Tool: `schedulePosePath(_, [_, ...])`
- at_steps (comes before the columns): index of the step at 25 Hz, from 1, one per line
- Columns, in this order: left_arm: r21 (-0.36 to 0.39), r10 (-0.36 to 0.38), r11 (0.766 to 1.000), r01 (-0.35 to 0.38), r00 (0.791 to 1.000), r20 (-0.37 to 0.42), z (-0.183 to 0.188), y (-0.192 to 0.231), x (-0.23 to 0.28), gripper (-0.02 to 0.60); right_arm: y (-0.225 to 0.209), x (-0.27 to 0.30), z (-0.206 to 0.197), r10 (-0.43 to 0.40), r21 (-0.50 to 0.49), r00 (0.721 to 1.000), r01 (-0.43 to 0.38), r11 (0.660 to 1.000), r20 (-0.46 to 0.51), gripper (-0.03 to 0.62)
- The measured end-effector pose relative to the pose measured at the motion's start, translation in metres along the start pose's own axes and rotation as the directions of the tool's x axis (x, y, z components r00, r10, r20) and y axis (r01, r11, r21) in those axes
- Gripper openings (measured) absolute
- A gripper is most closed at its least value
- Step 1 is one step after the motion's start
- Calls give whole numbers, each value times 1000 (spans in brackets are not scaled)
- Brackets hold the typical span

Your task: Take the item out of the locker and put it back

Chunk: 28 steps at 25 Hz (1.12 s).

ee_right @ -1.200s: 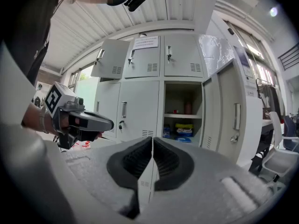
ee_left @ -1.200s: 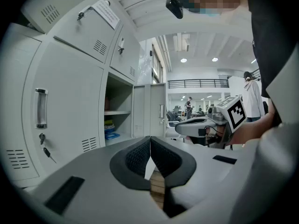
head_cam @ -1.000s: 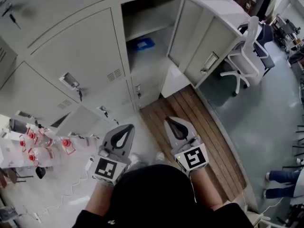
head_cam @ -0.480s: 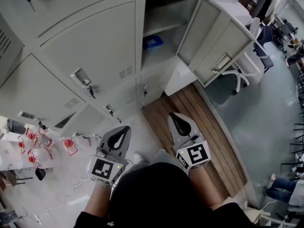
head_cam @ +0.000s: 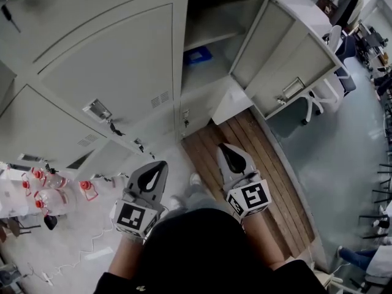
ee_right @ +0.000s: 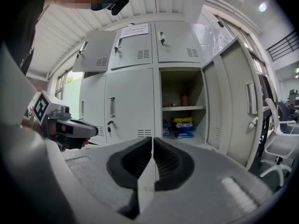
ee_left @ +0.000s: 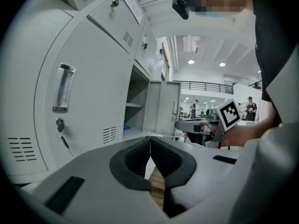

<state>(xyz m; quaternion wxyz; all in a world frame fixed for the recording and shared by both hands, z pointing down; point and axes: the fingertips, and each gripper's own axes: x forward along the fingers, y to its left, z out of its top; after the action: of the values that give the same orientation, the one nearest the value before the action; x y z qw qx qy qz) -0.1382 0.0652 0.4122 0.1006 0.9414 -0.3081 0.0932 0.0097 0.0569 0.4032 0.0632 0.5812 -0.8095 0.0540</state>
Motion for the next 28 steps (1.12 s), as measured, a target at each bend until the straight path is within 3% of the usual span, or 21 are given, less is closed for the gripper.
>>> schedulePosePath(3, [56,2,998,-3,1000,13,1,6,20,6,-20,13,0,8,12,1000,-8,1000,6,6])
schedulePosePath(6, [59,10,998,-9,1000,-18,6,10,42,6,-39,26,1,20,22,1000,-20,1000,12,6])
schedulePosePath(13, [99,47,994,-47,999,4,27,12,85,6,-80,56,1,51,36,998,-52,998,26,8])
schedulePosePath(16, [98,72,993,-71,997,-2,35,11,100,6,-93,70,-2,71,2,997,-71,997,20,8])
schedulePosePath(20, [37,99,995,-97,994,-45,40,2,117,6,-105,93,-3,104,-75,995,-103,992,4,9])
schedulePosePath(28, [43,135,990,-133,988,-68,43,1,131,6,-124,147,-1,131,-129,991,-132,983,-17,43])
